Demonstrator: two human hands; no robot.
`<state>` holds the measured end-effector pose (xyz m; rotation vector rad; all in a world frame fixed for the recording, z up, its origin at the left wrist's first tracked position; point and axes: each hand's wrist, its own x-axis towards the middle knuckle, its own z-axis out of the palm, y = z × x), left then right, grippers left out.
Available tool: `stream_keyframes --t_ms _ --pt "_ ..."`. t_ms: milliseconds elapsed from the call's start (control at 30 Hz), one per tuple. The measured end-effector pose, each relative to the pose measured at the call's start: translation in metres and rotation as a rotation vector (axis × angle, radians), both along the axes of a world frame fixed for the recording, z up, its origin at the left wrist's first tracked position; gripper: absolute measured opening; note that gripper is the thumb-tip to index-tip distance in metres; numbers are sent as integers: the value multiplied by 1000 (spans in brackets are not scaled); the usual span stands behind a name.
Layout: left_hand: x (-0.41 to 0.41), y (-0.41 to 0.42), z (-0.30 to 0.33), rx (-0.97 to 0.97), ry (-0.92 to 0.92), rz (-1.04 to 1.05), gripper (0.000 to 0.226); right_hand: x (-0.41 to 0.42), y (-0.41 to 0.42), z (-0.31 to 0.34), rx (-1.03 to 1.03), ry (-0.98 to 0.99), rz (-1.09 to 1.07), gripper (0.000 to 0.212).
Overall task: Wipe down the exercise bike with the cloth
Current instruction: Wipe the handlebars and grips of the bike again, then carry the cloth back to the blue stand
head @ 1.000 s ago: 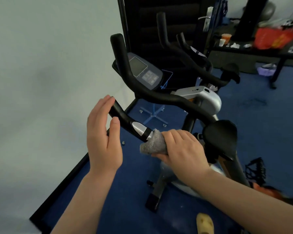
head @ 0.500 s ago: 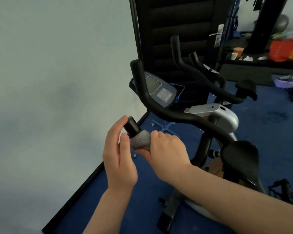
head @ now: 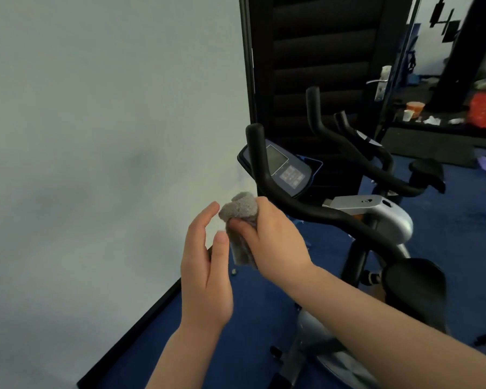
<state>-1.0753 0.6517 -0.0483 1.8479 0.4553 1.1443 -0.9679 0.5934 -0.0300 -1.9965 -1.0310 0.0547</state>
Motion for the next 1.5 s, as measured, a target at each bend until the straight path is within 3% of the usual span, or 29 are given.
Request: stream_keyframes --t_ms 133,300,467,700,1033,1500 --pt "-7 -4 -6 20 42 4 40 6 -33 1 -9 -15 -77 20" --pt "-12 -25 -15 71 130 -4 43 -3 -84 -14 -178 -12 -116 28" --pt "-24 -58 -25 108 223 3 40 -5 -134 -19 -203 0 -78 24" --pt "-36 -149 -34 134 331 10 32 0 -233 -22 -266 -232 -38 27" --pt "-56 -275 -71 156 661 -25 41 -5 -380 -65 -410 -151 -32 27" --pt "-36 -388 -79 360 730 -312 38 -41 -552 -72 -534 -93 -425 25"
